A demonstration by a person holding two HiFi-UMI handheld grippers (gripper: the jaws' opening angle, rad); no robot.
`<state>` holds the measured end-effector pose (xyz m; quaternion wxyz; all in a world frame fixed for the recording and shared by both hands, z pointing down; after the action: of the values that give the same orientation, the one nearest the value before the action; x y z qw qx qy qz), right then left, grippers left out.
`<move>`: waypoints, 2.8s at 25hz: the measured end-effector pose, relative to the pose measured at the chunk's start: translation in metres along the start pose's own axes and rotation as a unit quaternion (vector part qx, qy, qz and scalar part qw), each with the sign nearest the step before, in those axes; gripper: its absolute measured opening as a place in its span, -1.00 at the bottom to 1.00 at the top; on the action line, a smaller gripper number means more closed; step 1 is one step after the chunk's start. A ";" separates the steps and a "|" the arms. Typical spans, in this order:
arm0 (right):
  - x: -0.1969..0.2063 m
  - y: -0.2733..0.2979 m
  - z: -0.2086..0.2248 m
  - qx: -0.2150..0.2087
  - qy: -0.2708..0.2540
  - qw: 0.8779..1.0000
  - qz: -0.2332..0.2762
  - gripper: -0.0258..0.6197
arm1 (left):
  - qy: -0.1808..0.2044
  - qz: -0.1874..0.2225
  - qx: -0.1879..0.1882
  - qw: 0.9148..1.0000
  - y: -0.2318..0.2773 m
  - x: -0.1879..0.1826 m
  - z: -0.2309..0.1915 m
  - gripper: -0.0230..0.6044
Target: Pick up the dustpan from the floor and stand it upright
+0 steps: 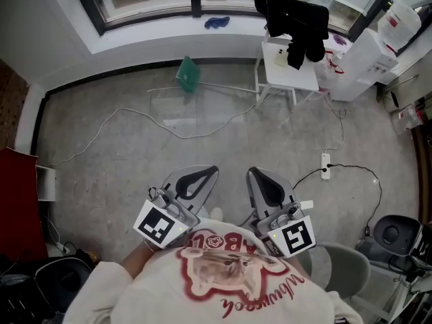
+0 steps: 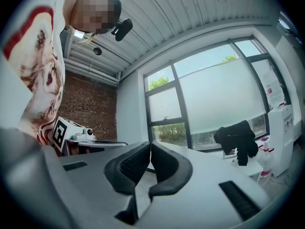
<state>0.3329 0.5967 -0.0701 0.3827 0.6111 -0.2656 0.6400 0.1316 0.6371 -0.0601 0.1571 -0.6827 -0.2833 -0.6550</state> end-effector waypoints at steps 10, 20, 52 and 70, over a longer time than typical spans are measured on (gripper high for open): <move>0.002 0.032 0.039 -0.004 -0.005 1.000 0.006 -0.84 | 0.003 0.010 -0.011 1.000 0.039 -0.004 -0.035 -0.86; -0.015 0.151 0.118 0.013 -0.017 1.000 0.018 -0.84 | 0.023 0.022 0.010 0.999 0.124 -0.012 -0.158 -0.86; -0.070 0.480 0.324 -0.005 0.003 0.999 -0.052 -0.84 | -0.011 -0.017 -0.017 1.000 0.320 -0.067 -0.482 -0.86; 0.137 0.560 0.444 0.034 0.050 0.987 -0.151 -0.84 | -0.079 -0.092 -0.001 0.993 0.428 0.089 -0.539 -0.86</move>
<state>0.1393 -0.0558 0.1861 0.4667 0.6240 -0.1294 0.6132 -0.0507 -0.0005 0.1442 0.0726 -0.7031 -0.3560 -0.6113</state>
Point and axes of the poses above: the fingertips, and each gripper's own axes: y forward along the fingers, z to its right, x out of its underside, the point moved 10 cm from there along -y, backward along the fingers, and after that the axes turned 11 degrees about -z, right-handed, at the moved point
